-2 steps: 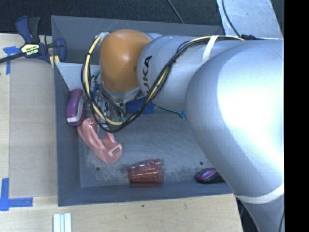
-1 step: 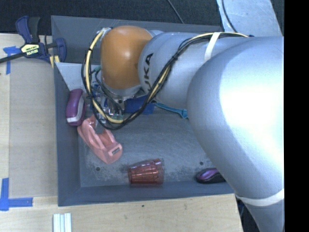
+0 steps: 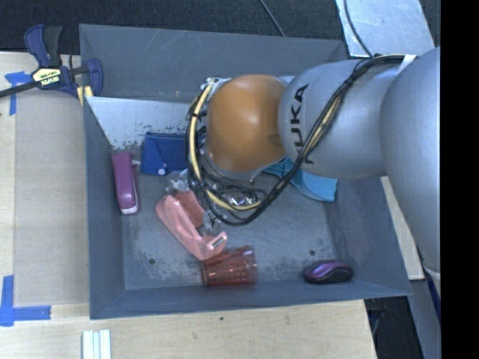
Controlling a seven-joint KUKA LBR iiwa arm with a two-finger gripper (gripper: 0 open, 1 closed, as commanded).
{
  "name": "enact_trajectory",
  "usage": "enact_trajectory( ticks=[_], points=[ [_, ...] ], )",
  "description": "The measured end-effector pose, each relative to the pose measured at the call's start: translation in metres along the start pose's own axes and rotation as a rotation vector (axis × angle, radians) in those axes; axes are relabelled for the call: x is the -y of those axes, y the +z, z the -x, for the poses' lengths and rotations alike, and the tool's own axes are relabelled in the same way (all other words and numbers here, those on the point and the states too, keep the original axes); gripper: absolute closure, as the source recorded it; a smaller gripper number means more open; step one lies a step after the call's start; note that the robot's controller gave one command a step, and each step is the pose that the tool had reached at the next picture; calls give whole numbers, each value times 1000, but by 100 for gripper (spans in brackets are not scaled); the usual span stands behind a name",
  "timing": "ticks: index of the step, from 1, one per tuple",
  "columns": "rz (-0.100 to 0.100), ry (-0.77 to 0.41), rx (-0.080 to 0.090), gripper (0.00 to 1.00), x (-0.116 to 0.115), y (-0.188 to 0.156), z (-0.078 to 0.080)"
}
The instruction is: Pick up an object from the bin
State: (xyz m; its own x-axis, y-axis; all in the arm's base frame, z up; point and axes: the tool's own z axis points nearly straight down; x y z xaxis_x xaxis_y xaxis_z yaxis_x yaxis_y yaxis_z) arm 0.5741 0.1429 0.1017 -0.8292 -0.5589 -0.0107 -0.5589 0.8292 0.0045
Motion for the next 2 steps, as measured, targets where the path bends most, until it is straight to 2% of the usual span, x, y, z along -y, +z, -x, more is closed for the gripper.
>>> enact_trajectory(
  ticks=[1, 2],
  points=[
    [-3, 554, -7, 0, 21, 18, 20],
    [0, 38, 40, 100, 52, 15, -59]
  ],
)
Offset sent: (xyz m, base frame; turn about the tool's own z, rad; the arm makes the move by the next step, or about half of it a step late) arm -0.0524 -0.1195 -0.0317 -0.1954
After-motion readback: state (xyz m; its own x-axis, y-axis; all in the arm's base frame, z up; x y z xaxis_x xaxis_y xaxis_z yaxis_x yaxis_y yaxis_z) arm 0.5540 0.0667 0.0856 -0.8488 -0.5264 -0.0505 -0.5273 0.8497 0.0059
